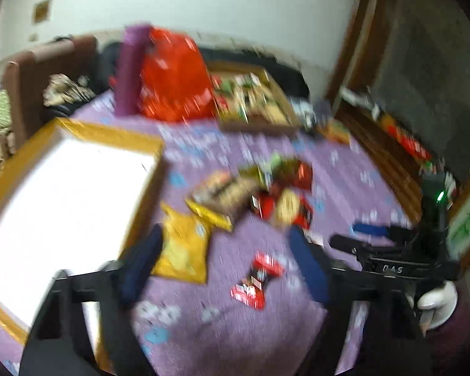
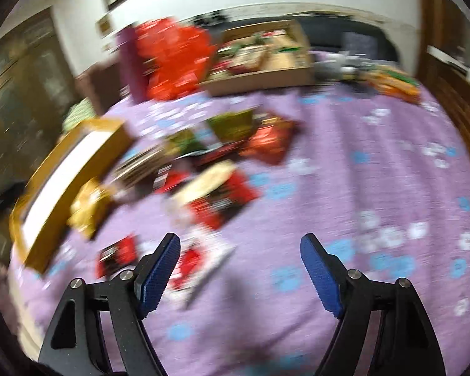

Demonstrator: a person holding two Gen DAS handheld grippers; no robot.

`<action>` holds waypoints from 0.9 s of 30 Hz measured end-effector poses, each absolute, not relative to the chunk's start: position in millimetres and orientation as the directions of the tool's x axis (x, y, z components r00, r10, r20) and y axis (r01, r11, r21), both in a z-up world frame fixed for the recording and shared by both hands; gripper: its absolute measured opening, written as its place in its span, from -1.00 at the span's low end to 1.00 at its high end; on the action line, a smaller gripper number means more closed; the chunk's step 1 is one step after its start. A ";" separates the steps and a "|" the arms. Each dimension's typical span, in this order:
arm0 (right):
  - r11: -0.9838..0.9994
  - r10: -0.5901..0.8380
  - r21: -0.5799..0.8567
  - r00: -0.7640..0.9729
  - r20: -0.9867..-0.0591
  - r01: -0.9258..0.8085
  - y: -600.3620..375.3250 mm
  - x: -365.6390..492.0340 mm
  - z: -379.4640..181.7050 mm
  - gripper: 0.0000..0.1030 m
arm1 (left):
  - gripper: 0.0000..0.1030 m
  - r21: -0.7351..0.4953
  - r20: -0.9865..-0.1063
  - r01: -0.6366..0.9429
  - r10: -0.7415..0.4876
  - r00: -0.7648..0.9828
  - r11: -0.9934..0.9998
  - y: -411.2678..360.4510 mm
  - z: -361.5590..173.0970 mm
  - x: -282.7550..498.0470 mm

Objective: Organize snacks
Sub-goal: 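Grasp the red candy wrapper with the left tool while the right tool grasps a white-red candy packet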

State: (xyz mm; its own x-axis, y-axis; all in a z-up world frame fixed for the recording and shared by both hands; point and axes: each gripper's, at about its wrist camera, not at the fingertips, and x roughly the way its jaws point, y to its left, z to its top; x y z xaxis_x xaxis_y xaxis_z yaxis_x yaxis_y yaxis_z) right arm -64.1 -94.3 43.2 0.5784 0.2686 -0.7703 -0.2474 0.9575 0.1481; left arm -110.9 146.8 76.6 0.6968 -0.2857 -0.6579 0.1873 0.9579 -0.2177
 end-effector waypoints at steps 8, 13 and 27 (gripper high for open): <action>0.961 0.234 0.113 0.523 -0.820 -0.253 -54.8 -68.9 15.2 0.21 | -0.11 -0.201 -0.722 0.295 -0.345 0.599 0.934 120.2 47.1 -116.6; 0.965 0.207 0.081 0.537 -0.818 -0.250 -50.9 -70.1 11.3 0.18 | -0.11 -0.184 -0.749 0.336 -0.353 0.561 0.924 107.3 31.8 -111.7; 0.964 0.156 0.001 0.564 -0.811 -0.266 -47.6 -73.7 9.6 -0.27 | -0.11 -0.054 -0.820 0.393 -0.266 0.507 0.918 76.0 10.4 -97.4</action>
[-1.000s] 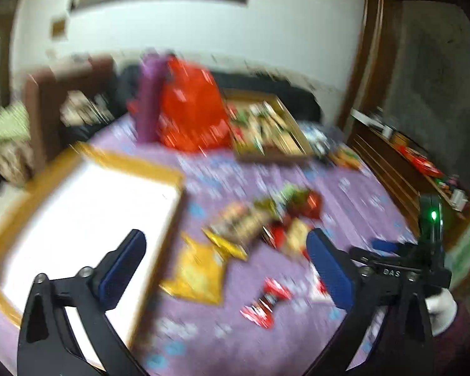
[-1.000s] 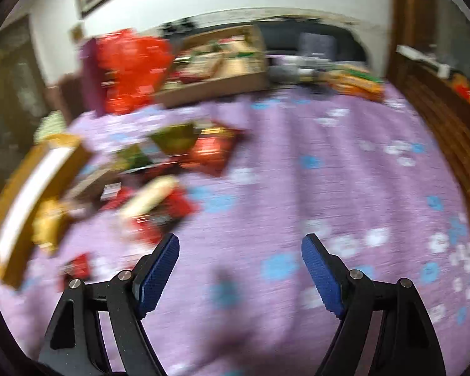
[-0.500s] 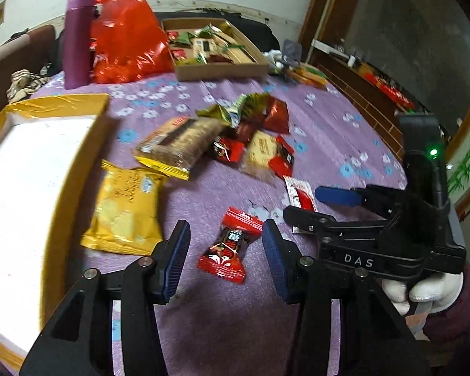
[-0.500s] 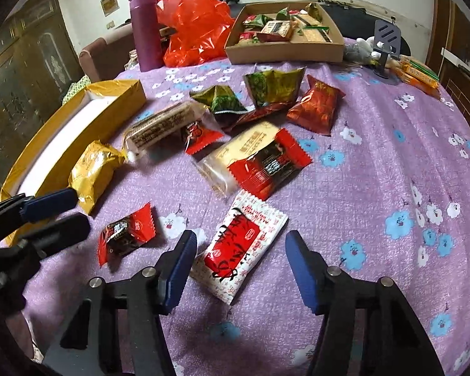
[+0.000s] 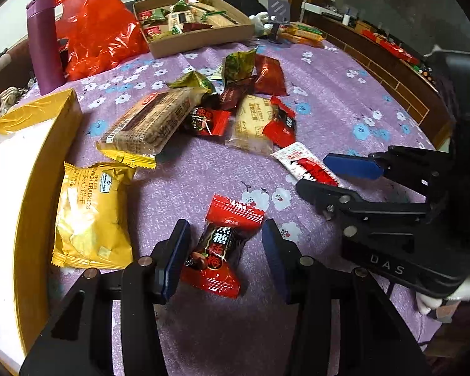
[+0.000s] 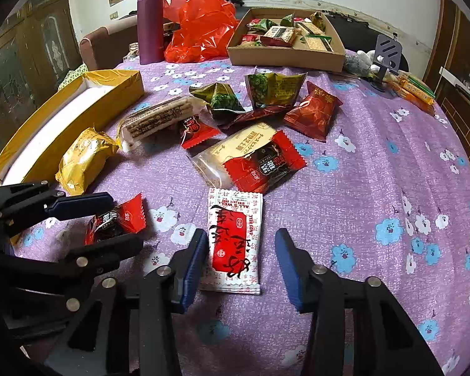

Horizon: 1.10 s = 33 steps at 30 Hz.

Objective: Organize snacks
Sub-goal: 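Grasp the red candy wrapper with the left tool while the right tool grasps a white-red candy packet, then carry both candies into the white tray and open both tools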

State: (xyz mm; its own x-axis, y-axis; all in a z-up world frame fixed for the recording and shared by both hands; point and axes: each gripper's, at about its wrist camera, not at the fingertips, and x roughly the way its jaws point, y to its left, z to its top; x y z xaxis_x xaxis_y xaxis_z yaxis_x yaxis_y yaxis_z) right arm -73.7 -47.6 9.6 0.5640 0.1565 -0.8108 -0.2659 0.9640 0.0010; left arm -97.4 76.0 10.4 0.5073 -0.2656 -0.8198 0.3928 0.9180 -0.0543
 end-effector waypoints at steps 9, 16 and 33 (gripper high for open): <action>0.955 0.246 0.108 0.528 -0.813 -0.277 -56.4 -82.1 15.3 -0.46 | -0.56 -0.142 -0.801 0.308 -0.292 0.522 0.941 99.0 12.9 -104.0; 0.934 0.316 0.154 0.545 -0.776 -0.322 -45.4 -102.3 39.5 -0.47 | -0.56 -0.259 -0.719 0.212 -0.335 0.609 0.942 150.6 45.6 -123.6; 0.733 0.590 0.329 0.316 -0.743 -0.595 131.2 -89.8 77.4 -0.48 | -0.55 -0.287 -0.675 -0.165 -0.077 0.734 0.943 329.9 62.8 -146.5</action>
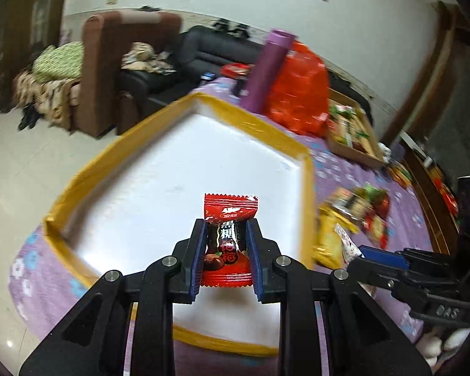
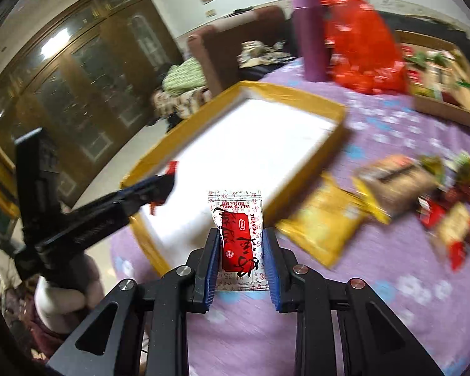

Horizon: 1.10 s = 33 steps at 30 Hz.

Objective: Organize snacks
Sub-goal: 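Carry both candies into the white tray and open both tools, then grasp a dark red candy packet with the right tool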

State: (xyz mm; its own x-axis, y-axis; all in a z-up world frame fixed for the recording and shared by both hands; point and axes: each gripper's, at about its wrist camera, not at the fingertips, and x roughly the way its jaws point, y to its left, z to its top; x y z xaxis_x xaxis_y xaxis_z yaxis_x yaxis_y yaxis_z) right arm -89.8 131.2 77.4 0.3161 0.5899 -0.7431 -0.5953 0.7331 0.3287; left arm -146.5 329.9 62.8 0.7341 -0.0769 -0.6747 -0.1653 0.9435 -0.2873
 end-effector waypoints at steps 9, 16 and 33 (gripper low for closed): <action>0.688 0.581 0.334 0.212 -0.786 -0.645 211.7 -81.3 48.9 -0.48 | -0.55 -0.346 -0.700 -0.242 -0.078 0.710 0.907 365.8 41.7 -142.6; 0.694 0.552 0.335 0.173 -0.816 -0.638 231.8 -80.3 27.3 -0.40 | -0.48 -0.413 -0.683 -0.264 -0.105 0.723 0.872 381.0 44.8 -149.8; 0.826 0.561 0.433 0.451 -0.694 -0.360 33.1 -44.8 66.6 -0.12 | -0.08 -0.402 -0.624 -0.076 -0.212 0.752 0.912 303.5 82.6 -157.0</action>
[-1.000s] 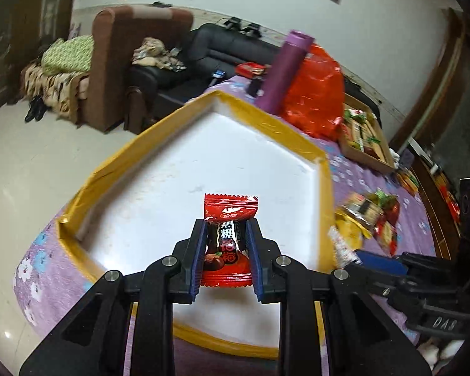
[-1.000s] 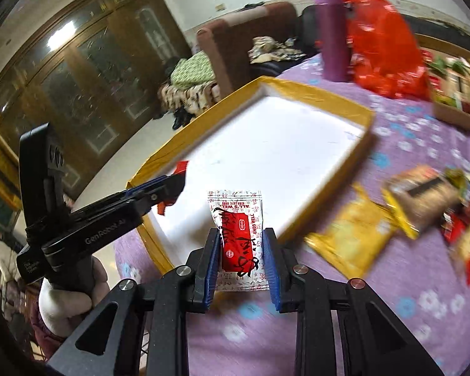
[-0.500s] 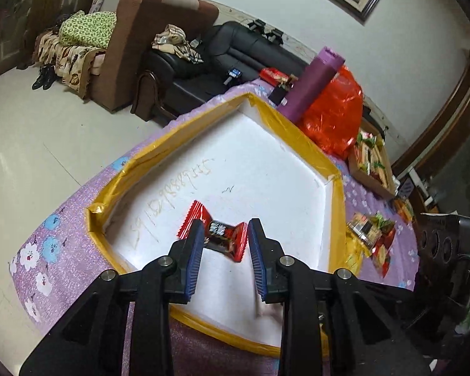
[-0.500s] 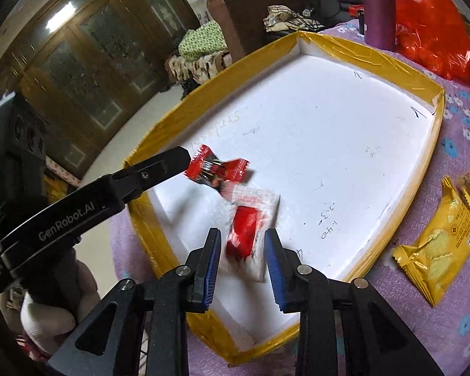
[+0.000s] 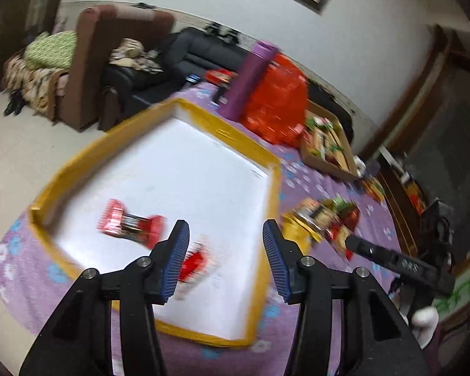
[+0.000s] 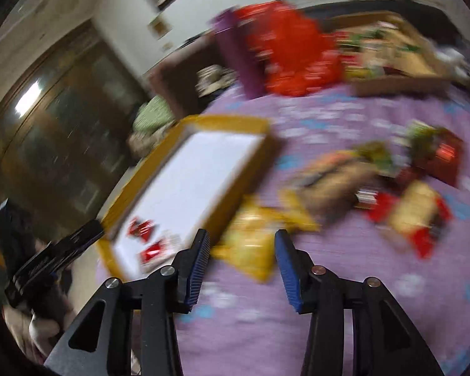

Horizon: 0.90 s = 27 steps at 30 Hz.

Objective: Organize snacks
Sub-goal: 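Grasp a dark red candy packet with the right tool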

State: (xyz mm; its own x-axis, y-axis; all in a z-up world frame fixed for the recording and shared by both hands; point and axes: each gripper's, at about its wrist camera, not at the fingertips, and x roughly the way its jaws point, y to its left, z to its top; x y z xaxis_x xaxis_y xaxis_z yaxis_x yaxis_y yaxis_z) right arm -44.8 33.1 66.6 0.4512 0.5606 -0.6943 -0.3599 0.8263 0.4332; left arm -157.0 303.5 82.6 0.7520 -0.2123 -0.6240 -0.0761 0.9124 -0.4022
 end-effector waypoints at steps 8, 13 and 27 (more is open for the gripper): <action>0.871 0.481 0.455 0.502 -0.719 -0.182 -54.3 -42.1 35.2 -0.10 | -0.08 -0.287 -0.685 0.121 -0.292 0.667 0.950 210.0 74.3 -133.4; 0.883 0.450 0.450 0.514 -0.730 -0.135 -75.6 -29.3 26.9 0.13 | -0.08 -0.173 -0.749 0.183 -0.250 0.614 0.968 169.7 55.7 -111.7; 0.942 0.304 0.331 0.552 -0.776 -0.054 -67.8 -0.1 9.9 0.15 | 0.17 -0.004 -0.801 0.174 -0.107 0.588 0.985 146.7 26.6 -63.7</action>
